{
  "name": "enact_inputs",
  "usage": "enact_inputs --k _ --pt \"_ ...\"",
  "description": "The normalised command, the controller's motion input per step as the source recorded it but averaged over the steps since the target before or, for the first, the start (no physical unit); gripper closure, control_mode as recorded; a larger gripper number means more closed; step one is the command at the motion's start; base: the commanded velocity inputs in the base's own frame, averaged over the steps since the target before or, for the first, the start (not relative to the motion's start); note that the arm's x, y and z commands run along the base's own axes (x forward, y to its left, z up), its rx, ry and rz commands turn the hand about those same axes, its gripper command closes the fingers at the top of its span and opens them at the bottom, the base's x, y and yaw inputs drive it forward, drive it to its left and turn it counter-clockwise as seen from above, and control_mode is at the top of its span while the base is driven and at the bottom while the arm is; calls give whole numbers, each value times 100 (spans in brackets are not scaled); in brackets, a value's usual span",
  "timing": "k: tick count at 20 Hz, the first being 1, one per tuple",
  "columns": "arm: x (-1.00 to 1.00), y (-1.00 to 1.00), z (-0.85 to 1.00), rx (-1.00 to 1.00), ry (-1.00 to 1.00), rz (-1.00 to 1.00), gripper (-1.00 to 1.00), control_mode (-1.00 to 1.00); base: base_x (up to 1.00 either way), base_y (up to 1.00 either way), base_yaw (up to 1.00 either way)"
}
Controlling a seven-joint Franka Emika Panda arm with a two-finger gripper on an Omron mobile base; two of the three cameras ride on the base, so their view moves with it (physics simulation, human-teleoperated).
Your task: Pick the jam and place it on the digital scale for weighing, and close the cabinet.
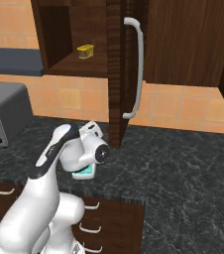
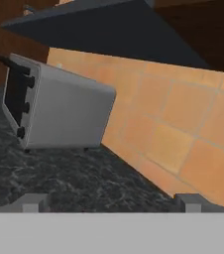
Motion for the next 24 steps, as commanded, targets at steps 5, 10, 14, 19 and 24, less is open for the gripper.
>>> enact_inputs --k 5,10,14,19,24 --pt "-39 65 32 -38 -39 -42 -100 -100 0 0 0" --pt "-39 11 62 -28 -20 -29 -100 -100 0 0 0" --pt "-77 -26 61 -17 -14 -8 -100 -100 0 0 0" --pt "-97 -35 15 -18 -36 -6 -100 -100 0 0 0" --pt "-100 0 -6 -11 -35 -11 -100 -100 0 0 0"
